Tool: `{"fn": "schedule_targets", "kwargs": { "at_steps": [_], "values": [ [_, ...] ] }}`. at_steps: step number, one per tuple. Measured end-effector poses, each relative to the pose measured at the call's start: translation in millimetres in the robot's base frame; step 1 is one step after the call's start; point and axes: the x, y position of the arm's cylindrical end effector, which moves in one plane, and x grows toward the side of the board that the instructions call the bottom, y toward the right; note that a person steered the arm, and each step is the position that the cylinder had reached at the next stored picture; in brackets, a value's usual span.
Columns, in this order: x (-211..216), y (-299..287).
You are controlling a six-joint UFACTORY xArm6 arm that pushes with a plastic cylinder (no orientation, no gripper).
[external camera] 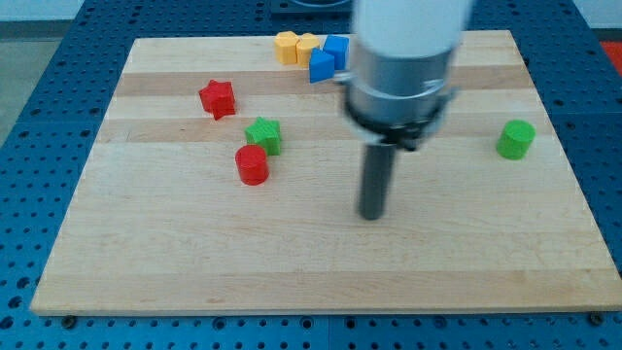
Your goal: Separate the red circle from the green star
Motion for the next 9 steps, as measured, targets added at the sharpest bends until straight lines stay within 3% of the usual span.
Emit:
{"fn": "schedule_targets", "kwargs": {
  "at_steps": [2, 3, 9],
  "values": [
    [-6, -164],
    [-41, -185],
    [-80, -42]
  ]
}}
